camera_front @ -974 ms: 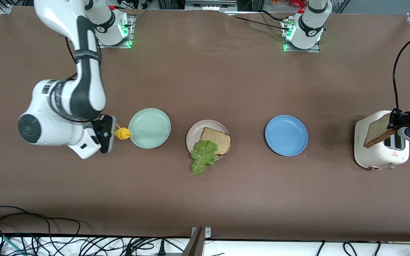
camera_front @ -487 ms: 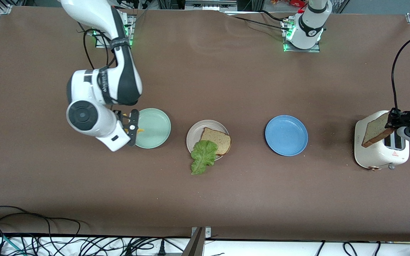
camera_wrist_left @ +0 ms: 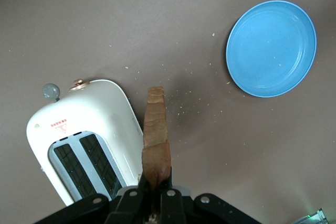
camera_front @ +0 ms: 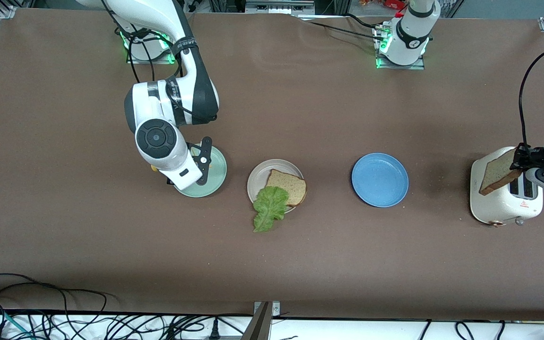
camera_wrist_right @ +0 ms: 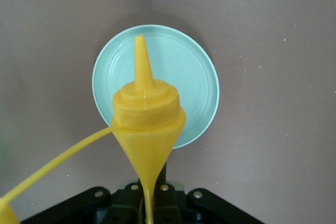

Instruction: Make sandwich on beige plate with both arms

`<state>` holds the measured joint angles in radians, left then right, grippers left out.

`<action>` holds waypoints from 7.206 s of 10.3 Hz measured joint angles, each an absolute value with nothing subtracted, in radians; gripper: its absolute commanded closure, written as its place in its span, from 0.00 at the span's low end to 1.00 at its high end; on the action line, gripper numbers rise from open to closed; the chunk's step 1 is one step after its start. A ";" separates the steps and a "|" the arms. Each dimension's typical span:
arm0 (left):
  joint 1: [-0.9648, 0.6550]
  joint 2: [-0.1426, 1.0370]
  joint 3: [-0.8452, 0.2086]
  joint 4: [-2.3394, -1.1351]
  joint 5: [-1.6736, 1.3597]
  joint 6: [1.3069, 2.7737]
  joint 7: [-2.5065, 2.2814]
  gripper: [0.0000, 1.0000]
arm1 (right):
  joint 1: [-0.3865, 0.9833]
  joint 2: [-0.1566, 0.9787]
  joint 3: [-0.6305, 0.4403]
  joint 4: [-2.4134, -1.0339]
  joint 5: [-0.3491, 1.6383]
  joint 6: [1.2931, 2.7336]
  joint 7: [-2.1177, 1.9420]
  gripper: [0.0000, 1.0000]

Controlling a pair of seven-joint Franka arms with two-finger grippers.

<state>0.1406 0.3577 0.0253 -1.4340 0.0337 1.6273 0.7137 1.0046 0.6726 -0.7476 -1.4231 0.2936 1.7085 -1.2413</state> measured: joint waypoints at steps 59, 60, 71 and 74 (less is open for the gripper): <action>-0.094 0.394 0.023 -1.437 -0.261 1.524 0.319 1.00 | 0.370 0.787 -0.718 -1.913 1.493 1.392 -2.609 1.00; -0.094 0.395 0.023 -1.437 -0.261 1.524 0.318 1.00 | 0.336 0.794 -0.680 -1.914 1.499 1.390 -2.617 1.00; -0.106 0.418 0.023 -1.437 -0.332 1.524 0.316 1.00 | 0.134 0.799 -0.603 -1.793 1.405 1.381 -2.506 0.00; -0.119 0.427 0.023 -1.437 -0.336 1.523 0.288 1.00 | 0.033 0.791 -0.604 -1.663 1.246 1.375 -2.385 0.00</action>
